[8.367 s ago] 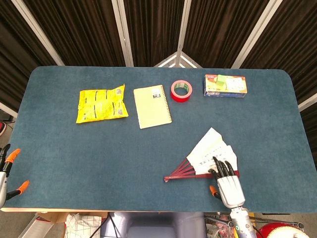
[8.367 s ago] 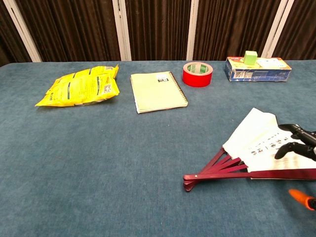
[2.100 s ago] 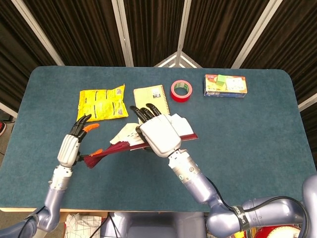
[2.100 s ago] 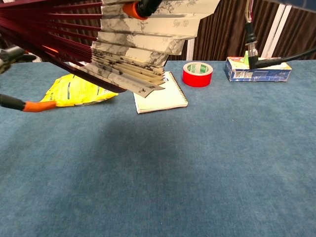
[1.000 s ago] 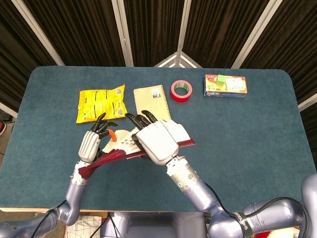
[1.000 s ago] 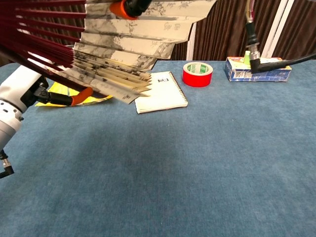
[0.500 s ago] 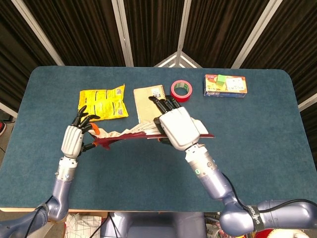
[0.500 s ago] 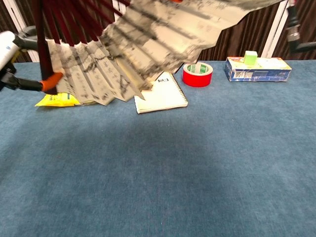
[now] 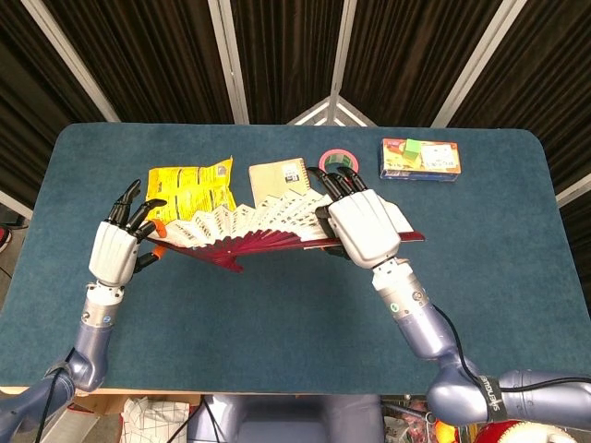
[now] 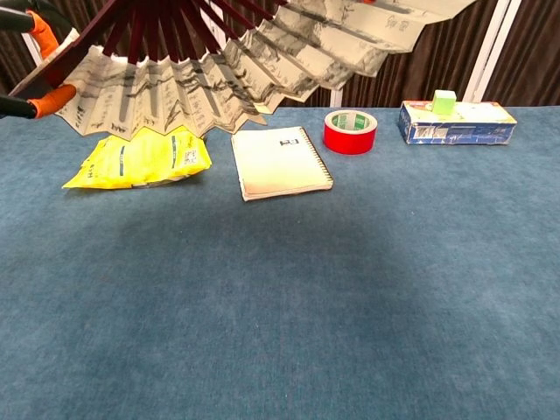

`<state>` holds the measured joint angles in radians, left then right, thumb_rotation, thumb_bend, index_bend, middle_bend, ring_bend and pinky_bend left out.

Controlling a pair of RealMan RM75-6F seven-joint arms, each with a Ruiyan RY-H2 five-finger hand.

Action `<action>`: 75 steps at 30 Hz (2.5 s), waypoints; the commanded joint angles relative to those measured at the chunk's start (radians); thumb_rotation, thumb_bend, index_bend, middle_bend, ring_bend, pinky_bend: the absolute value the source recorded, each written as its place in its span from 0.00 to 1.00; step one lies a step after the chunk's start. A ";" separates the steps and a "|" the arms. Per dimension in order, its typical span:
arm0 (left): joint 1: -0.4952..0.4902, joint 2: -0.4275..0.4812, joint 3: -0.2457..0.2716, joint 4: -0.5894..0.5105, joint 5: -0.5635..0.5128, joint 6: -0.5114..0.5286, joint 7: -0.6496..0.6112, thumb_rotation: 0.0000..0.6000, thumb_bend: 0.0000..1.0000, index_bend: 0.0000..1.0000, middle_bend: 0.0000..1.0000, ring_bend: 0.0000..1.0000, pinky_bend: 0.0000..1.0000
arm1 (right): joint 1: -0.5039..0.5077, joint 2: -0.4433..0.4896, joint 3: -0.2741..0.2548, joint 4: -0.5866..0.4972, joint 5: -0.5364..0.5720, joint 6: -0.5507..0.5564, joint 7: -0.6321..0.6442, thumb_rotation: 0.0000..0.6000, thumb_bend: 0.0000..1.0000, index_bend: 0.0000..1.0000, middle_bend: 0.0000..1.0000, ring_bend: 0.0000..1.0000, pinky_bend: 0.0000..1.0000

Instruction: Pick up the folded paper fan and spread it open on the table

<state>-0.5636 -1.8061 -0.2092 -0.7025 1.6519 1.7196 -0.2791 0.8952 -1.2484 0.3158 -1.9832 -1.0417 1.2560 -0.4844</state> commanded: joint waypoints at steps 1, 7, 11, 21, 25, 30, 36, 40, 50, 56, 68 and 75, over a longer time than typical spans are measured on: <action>-0.011 0.005 0.008 0.033 0.013 0.022 0.024 1.00 0.44 0.64 0.31 0.00 0.20 | -0.016 -0.011 -0.016 0.032 -0.033 0.002 0.023 1.00 0.43 0.92 0.17 0.23 0.16; -0.025 -0.001 0.018 0.091 0.016 0.045 0.040 1.00 0.44 0.64 0.31 0.00 0.20 | -0.037 -0.038 -0.034 0.096 -0.062 -0.007 0.063 1.00 0.43 0.92 0.17 0.23 0.16; -0.034 -0.011 0.027 0.135 0.016 0.055 0.050 1.00 0.44 0.63 0.31 0.00 0.20 | -0.050 -0.062 -0.048 0.146 -0.080 -0.006 0.072 1.00 0.43 0.92 0.17 0.23 0.16; -0.042 -0.032 0.052 0.196 0.018 0.077 0.059 1.00 0.44 0.63 0.30 0.00 0.20 | -0.080 -0.108 -0.082 0.253 -0.106 -0.013 0.082 1.00 0.43 0.93 0.17 0.23 0.16; -0.043 -0.040 0.060 0.209 0.015 0.085 0.068 1.00 0.43 0.62 0.30 0.00 0.20 | -0.092 -0.121 -0.092 0.284 -0.113 -0.021 0.088 1.00 0.43 0.92 0.17 0.23 0.16; -0.040 -0.041 0.072 0.213 0.013 0.088 0.075 1.00 0.43 0.59 0.28 0.00 0.20 | -0.105 -0.132 -0.104 0.317 -0.117 -0.037 0.092 1.00 0.43 0.92 0.17 0.23 0.16; -0.035 -0.029 0.086 0.201 0.000 0.051 0.092 1.00 0.43 0.36 0.17 0.00 0.15 | -0.117 -0.105 -0.114 0.300 -0.054 -0.110 0.088 1.00 0.43 0.64 0.16 0.18 0.11; -0.029 -0.002 0.104 0.161 -0.002 0.014 0.102 1.00 0.43 0.15 0.01 0.00 0.09 | -0.117 -0.074 -0.126 0.286 -0.003 -0.159 0.049 1.00 0.43 0.36 0.12 0.13 0.08; -0.023 0.042 0.105 0.074 -0.006 0.016 0.143 1.00 0.43 0.12 0.00 0.00 0.07 | -0.122 -0.023 -0.148 0.280 0.041 -0.181 -0.027 1.00 0.39 0.17 0.09 0.11 0.07; -0.006 0.060 0.118 0.037 -0.003 0.018 0.150 1.00 0.43 0.12 0.00 0.00 0.07 | -0.140 0.001 -0.154 0.316 0.042 -0.184 -0.015 1.00 0.39 0.10 0.07 0.11 0.07; 0.142 0.174 0.175 -0.198 0.007 0.123 0.114 1.00 0.43 0.12 0.00 0.00 0.08 | -0.203 0.056 -0.172 0.389 0.013 -0.173 0.053 1.00 0.34 0.00 0.07 0.14 0.08; 0.214 0.241 0.202 -0.333 -0.017 0.085 0.176 1.00 0.43 0.12 0.00 0.00 0.07 | -0.250 0.066 -0.184 0.355 -0.067 -0.087 0.044 1.00 0.12 0.00 0.05 0.13 0.08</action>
<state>-0.3704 -1.5830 -0.0188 -1.0077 1.6432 1.8187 -0.1211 0.6539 -1.1853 0.1326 -1.6180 -1.0985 1.1587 -0.4402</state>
